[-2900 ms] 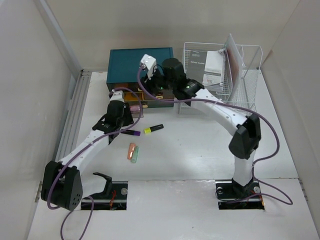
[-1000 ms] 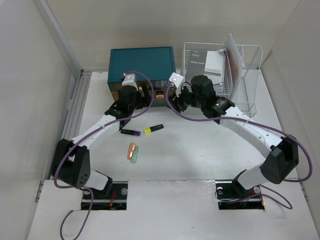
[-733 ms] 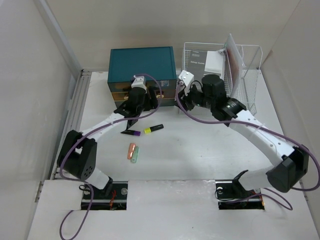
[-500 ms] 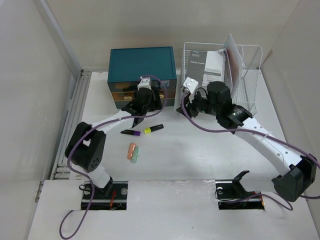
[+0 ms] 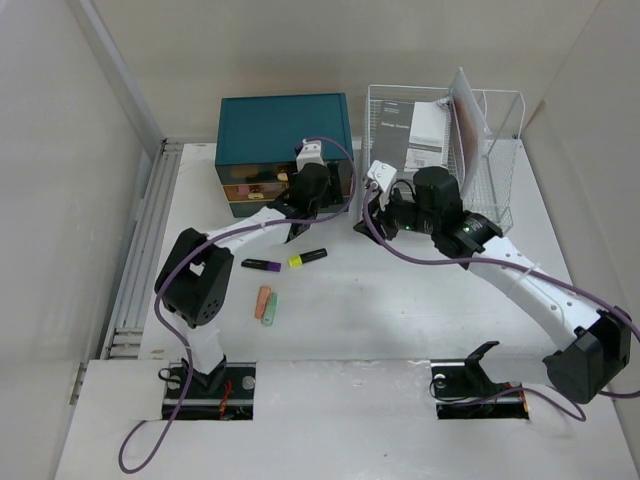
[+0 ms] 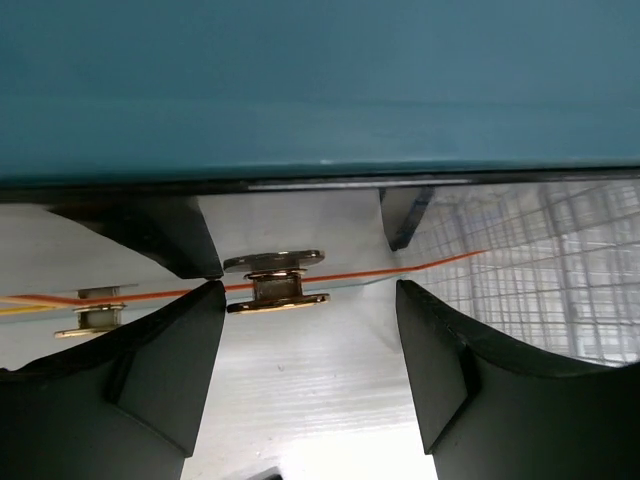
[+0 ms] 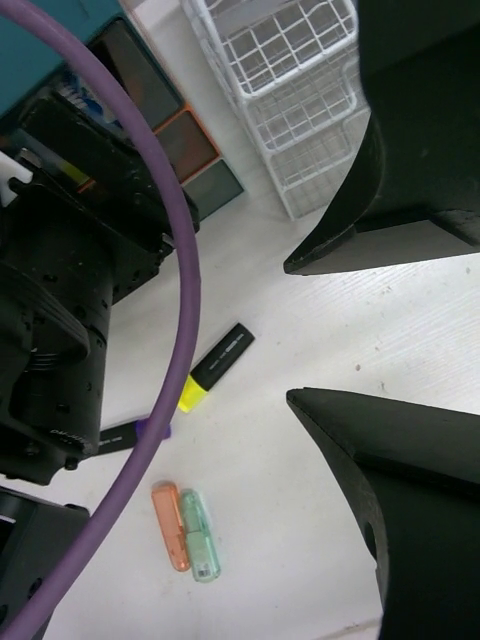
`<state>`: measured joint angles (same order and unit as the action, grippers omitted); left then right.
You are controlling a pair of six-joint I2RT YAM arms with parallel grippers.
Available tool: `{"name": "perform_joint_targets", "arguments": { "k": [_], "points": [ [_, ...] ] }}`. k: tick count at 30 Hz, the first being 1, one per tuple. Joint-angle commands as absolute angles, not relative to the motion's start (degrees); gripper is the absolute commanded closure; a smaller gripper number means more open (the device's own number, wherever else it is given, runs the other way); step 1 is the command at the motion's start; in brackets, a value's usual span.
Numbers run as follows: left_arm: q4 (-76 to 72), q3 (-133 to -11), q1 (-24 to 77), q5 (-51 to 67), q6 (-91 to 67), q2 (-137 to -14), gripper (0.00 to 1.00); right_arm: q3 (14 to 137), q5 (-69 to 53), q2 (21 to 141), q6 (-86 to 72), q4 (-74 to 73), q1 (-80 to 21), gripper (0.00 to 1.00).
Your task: Organize the desk
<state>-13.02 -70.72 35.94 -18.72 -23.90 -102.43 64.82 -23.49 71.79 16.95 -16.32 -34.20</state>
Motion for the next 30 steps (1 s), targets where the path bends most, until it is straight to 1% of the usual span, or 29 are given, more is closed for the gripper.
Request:
{"name": "perform_joint_targets", "arguments": {
  "k": [1, 5, 9, 10, 12, 14, 15, 17, 18, 20, 22, 23, 24, 30],
  "points": [
    [-12.14, -74.17, 35.77, -22.93, -23.47, -103.27, 0.35, 64.34, -25.58, 70.4, 15.91, -14.68, -33.4, 0.46],
    [-11.6, -75.32, 35.77, -24.08, -23.47, -103.89, 0.35, 64.34, -26.63, 69.87, 15.91, -14.68, -32.26, 0.46],
    [-10.55, -76.38, 35.77, -26.01, -24.08, -105.21, 0.39, 64.34, -26.63, 69.87, 15.91, -14.68, -32.26, 0.46],
    [-10.55, -76.9, 35.77, -26.02, -24.6, -105.81, 0.43, 64.34, -26.63, 69.87, 15.91, -14.68, -32.26, 0.46],
    [-10.55, -77.43, 35.77, -27.24, -24.61, -105.82, 0.49, 63.81, -26.63, 69.87, 15.91, -14.68, -32.26, 0.46],
    [-10.02, -77.43, 36.3, -27.25, -24.61, -106.34, 0.58, 63.81, -26.63, 69.87, 15.91, -14.15, -31.73, 0.46],
    [-10.02, -77.43, 36.3, -27.86, -24.61, -106.35, 0.65, 63.81, -26.63, 69.87, 15.91, -14.15, -31.73, 0.46],
    [-10.02, -77.43, 36.3, -27.86, -24.61, -106.35, 0.72, 63.81, -26.63, 69.87, 15.91, -14.15, -31.73, 0.46],
    [-10.02, -77.43, 36.3, -27.86, -24.61, -106.35, 0.78, 63.81, -26.63, 69.87, 15.91, -14.15, -31.73, 0.46],
    [-10.02, -77.43, 36.3, -28.39, -24.61, -106.35, 0.84, 63.81, -26.63, 69.87, 15.91, -14.15, -31.73, 0.46],
    [-10.02, -76.82, 36.3, -28.39, -24.61, -105.82, 0.87, 63.81, -26.63, 69.87, 15.91, -14.15, -31.73, 0.46],
    [-10.02, -76.12, 36.3, -28.39, -24.61, -105.82, 0.92, 63.81, -26.63, 69.87, 15.91, -14.15, -31.73, 0.46],
    [-10.02, -76.11, 36.3, -28.39, -24.61, -105.3, 0.93, 63.81, -26.63, 69.87, 15.91, -14.15, -31.73, 0.46],
    [-9.41, -72.96, 37.97, -28.39, -24.61, -102.22, 0.93, 63.81, -28.38, 70.49, 16.6, -14.67, -31.73, 0.46]
  ]
}}
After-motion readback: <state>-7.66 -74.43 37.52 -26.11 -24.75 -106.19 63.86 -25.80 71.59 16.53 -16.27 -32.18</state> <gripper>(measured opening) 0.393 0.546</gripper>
